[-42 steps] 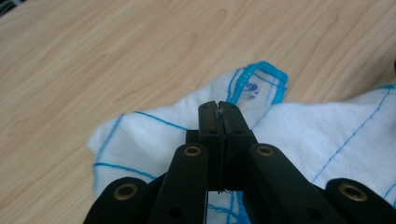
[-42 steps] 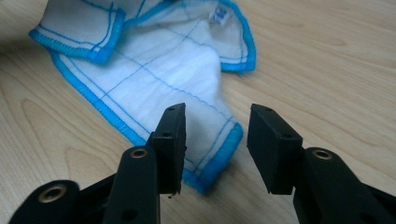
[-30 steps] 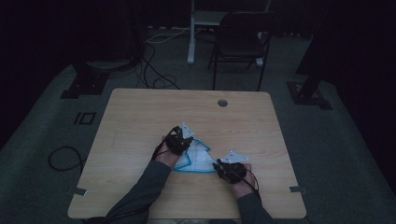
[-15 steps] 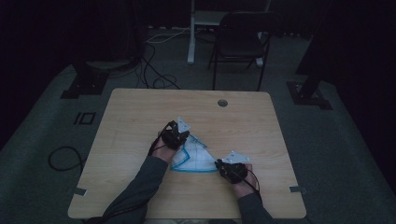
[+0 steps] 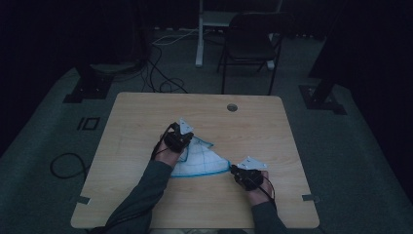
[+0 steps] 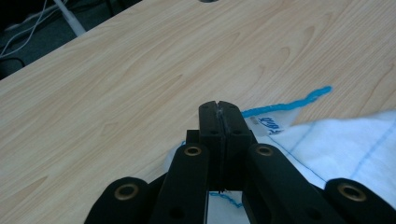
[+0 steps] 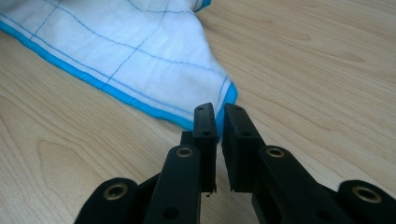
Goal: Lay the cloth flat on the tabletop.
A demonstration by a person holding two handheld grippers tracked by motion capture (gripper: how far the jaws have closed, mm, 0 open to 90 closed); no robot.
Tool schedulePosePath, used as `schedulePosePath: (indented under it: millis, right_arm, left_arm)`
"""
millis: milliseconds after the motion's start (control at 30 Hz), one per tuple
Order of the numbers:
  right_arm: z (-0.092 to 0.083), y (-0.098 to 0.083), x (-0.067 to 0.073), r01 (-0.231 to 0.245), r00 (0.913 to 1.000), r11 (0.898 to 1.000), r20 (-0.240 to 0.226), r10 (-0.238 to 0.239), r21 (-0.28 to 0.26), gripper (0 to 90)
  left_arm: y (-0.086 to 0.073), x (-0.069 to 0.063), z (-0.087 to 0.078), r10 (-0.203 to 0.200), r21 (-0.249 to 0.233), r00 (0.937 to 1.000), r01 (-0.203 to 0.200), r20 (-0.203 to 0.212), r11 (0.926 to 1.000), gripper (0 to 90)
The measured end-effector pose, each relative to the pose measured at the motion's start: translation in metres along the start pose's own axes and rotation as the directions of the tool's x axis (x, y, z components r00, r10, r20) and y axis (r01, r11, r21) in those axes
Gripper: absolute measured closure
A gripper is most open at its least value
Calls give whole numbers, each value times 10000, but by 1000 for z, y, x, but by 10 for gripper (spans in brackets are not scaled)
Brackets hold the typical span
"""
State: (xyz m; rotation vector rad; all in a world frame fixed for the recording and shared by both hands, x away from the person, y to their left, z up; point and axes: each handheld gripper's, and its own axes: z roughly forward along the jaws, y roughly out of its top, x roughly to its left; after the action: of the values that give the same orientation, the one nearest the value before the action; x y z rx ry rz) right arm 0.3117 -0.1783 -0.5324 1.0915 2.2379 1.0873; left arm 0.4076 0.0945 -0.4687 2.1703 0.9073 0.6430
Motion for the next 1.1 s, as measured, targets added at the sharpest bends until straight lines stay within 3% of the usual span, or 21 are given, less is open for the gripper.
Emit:
schedulePosePath:
  millis: [233,367,533,600,733,1100]
  right_arm:
    - [9,5,-3,-121,9998,9999,-157,121,-44,665]
    - [16,7,-7,-311,9994,9995,-126,310,-66,615]
    - [28,13,-15,-761,9956,9970,-561,754,-108,586]
    - [34,15,-17,-842,9942,9964,-662,842,29,630]
    - [35,15,-16,-741,9942,9970,-770,755,212,847]
    - [26,12,-14,-552,9966,9983,-610,562,184,868]
  left_arm:
    - [1,-2,0,84,-6,10000,-84,45,10000,900]
    - [3,-3,1,71,-69,9999,-71,84,10000,900]
    - [3,-2,-1,93,-52,9999,-93,56,9999,900]
    - [2,-1,-2,42,-77,10000,-42,31,10000,900]
    - [-1,5,-5,-31,-64,10000,31,-63,10000,900]
    - [-12,21,-12,-446,-84,9982,443,-410,9990,900]
